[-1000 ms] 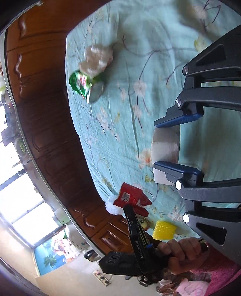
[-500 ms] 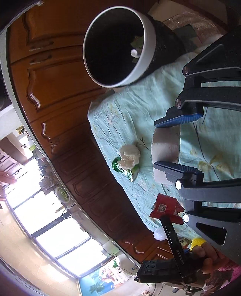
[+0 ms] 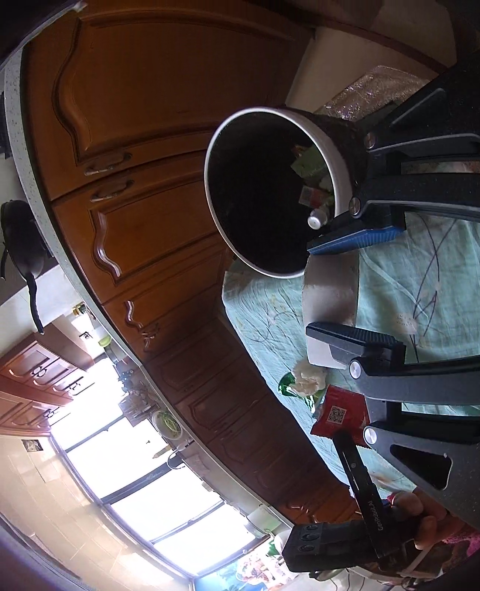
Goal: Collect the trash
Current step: 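Carry both items over the bin and open both tools to drop them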
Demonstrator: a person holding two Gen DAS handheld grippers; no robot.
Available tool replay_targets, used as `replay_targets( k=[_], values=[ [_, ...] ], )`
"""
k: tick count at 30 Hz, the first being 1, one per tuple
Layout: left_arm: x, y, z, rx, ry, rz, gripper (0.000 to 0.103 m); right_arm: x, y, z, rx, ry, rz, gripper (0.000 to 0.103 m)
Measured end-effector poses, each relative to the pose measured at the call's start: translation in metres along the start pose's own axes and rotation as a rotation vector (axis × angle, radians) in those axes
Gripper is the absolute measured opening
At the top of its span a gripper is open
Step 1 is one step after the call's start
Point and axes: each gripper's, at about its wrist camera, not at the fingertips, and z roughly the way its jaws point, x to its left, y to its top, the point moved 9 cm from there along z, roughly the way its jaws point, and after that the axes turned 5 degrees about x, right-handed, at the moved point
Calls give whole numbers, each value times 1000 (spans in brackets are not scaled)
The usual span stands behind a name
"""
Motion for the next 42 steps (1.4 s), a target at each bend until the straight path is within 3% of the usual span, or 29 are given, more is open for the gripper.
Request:
replay_targets(
  k=[9,20,42],
  values=[
    [-45,28,36,21,-38,96,6,-39,24,-9,-55,-99,10,38],
    [-84,58,89,69,-46,166,6,-70,41,5,-47,-183,8,39],
    [-104,69,153,155,-24,205,6,-96,57,35,27,-244,-33,40]
  ],
)
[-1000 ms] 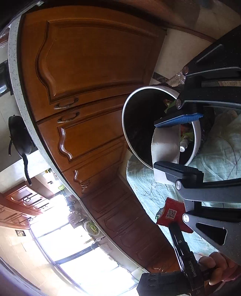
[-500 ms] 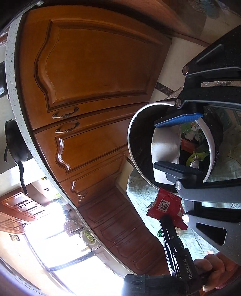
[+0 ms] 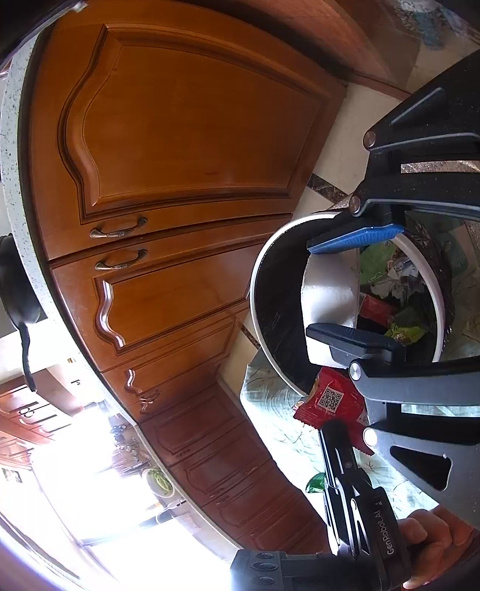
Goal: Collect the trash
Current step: 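Carry both items over the bin and open both tools to drop them, then move both tools back toward the green can and tissue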
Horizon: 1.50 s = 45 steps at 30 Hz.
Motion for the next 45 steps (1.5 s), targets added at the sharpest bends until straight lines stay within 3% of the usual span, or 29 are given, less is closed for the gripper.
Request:
replay_targets(
  k=[7,11,18,23,37,45],
  values=[
    [-1,2,14,27,9,2,6,-4,2,15,41,-9,-7,45],
    [2,2,16,28,7,-14,18,-12,3,18,40,13,32,61],
    [10,-5,4,5,8,-28,26,-14,-1,7,8,56,81,71],
    [23,-19,-12,-23,9,-71,38,0,-9,-9,-37,98,107,91],
    [109,-101,-79,-76,60,-299,43,79,-50,-30,-38,229,61,97],
    [152,-137,-116,-107,107,-388,43,131,-74,-19,22,291,-14,98]
  ],
)
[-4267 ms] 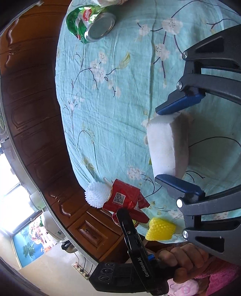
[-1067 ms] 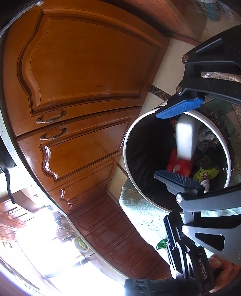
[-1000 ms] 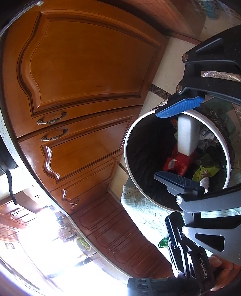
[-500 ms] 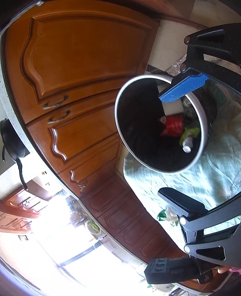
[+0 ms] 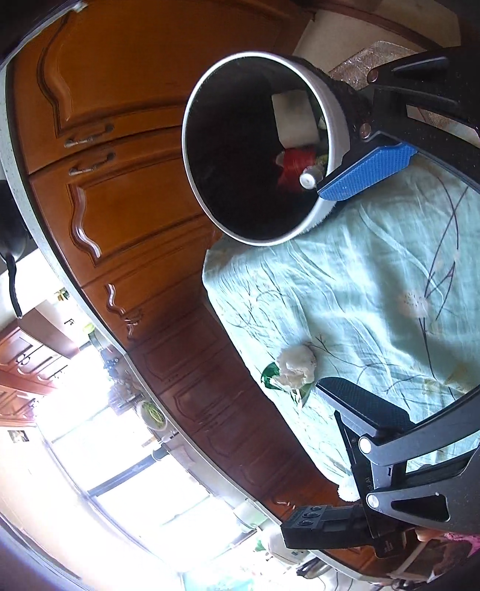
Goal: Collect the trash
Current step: 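Move both tools back toward the green can and tissue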
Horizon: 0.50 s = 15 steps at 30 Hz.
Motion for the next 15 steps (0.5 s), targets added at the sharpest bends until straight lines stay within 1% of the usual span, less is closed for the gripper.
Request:
replay_targets(
  k=[7,10,15],
  values=[
    [40,-8,-18,-20,23,-73,43,33,-17,20,50,38,-47,98],
    [48,-6,-22,-27,29,-93,43,44,-24,33,99,58,-49,98],
    [66,0,-30,-43,34,-115,43,54,-23,50,134,76,-47,98]
  ],
)
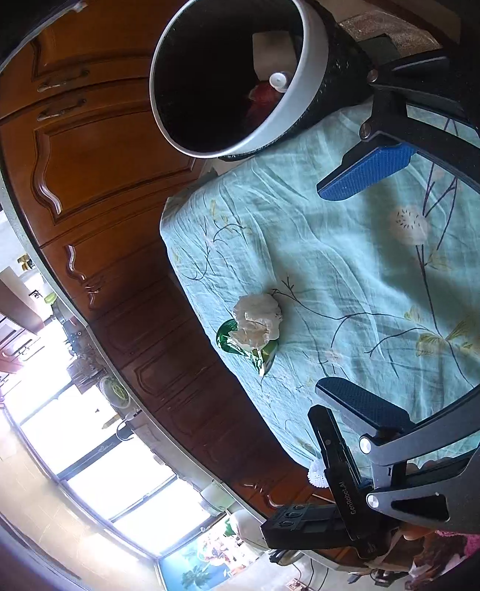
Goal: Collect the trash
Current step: 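Move both tools back toward the green can and tissue, then grasp the crushed green can with the left tool while the right tool grasps the tissue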
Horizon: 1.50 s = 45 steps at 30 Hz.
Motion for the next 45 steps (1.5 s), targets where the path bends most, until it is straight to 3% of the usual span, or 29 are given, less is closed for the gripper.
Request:
replay_targets(
  k=[11,18,28,30,32,34,41,43,45],
  values=[
    [37,33,-1,-13,19,-46,43,16,29,36,13,33,11,97],
    [60,69,20,8,14,-89,43,12,46,78,69,113,123,91],
    [77,105,72,98,-20,-106,48,8,48,129,180,182,225,71],
    [76,106,81,117,-25,-102,48,7,46,132,188,199,237,63],
    [74,106,89,135,-36,-105,48,7,46,132,196,217,242,33],
    [69,106,96,150,-46,-103,48,6,46,128,190,231,249,25],
    [43,99,100,144,-49,-32,45,1,41,96,129,169,176,19],
    [33,95,100,145,-52,-5,34,-1,41,83,104,146,153,19],
    [21,90,98,146,-53,28,34,-3,39,66,72,123,136,19]
  ],
)
